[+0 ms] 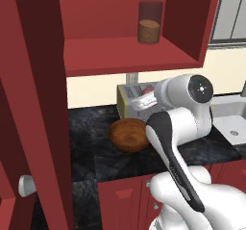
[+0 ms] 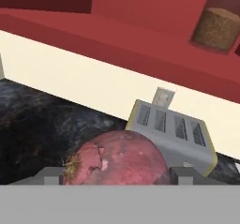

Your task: Pick the onion from the cabinet and place it in the bowl. Then pick the bowl and place it in the sink. Then turn on the sink facuet.

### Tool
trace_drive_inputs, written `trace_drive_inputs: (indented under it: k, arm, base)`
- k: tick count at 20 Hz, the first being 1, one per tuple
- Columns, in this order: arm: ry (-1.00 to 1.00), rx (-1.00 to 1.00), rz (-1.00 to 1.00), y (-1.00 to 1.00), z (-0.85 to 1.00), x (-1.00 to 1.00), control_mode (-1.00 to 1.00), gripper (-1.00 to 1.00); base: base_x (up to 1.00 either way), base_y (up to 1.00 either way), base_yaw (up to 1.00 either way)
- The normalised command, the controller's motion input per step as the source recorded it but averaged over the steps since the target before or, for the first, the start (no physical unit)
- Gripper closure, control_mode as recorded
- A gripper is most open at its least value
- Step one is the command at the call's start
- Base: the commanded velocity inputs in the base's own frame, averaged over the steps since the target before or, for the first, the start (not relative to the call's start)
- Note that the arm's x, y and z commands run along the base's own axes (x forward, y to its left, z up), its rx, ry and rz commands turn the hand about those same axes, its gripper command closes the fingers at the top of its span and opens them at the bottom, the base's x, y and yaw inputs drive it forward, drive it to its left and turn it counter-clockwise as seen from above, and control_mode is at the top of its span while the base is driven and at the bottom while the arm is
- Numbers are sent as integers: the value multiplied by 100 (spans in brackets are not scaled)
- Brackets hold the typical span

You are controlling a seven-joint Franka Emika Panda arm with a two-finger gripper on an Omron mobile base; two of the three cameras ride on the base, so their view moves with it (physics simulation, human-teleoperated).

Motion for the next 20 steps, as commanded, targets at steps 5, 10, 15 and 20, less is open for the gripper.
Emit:
trace_drive_inputs:
  k: [5,10,15,20]
  arm:
    - [3,0,0,0,-81,6,-100,100]
    - [7,0,0,0,-68,30,-100,100]
    - [8,0,0,0,-33,24,-100,100]
    - [4,0,0,0,-31,14,-100,100]
  base:
    - [0,0,0]
    - [0,0,0]
    - [0,0,0]
    - [0,0,0]
